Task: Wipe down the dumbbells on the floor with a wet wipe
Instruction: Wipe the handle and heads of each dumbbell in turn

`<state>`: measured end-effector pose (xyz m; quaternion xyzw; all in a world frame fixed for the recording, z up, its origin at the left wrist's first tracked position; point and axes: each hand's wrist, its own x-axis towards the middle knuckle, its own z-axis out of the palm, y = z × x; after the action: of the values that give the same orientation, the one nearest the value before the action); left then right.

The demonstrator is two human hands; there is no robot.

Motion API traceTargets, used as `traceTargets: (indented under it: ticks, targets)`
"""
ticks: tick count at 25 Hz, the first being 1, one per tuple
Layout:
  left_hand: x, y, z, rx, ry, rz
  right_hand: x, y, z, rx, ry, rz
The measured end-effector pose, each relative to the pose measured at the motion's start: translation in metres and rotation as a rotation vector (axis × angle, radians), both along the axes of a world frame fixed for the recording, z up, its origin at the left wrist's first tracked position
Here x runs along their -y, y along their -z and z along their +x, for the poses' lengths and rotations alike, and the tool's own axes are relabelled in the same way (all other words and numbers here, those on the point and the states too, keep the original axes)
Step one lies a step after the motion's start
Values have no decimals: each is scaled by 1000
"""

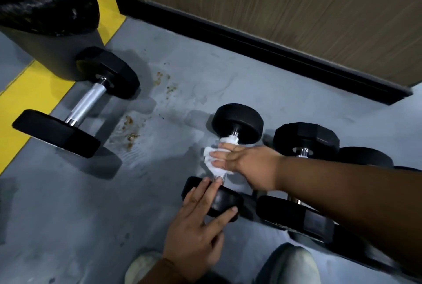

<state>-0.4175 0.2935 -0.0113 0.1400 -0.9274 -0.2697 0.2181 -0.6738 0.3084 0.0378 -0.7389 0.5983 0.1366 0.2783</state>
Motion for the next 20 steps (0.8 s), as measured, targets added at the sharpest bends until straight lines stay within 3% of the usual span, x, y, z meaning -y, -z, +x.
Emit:
traceTargets:
  ticks: [3,8,14,18,20]
  targets:
    - [-3,1,0,-18,-8,13,0,3,1,-10,57,-1]
    - [-6,-1,-5,2,-19,-10,-14,9,10,86,-132,-17]
    - [-9,-6,-7,20,-15,4,0,-7,-3,-15,55,-4]
    - [-13,-6,-7,18,-22,-8,-23,0,22,107,-86,1]
    - [-15,-7,-8,41,-14,-5,-10,-8,8,53,-85,18]
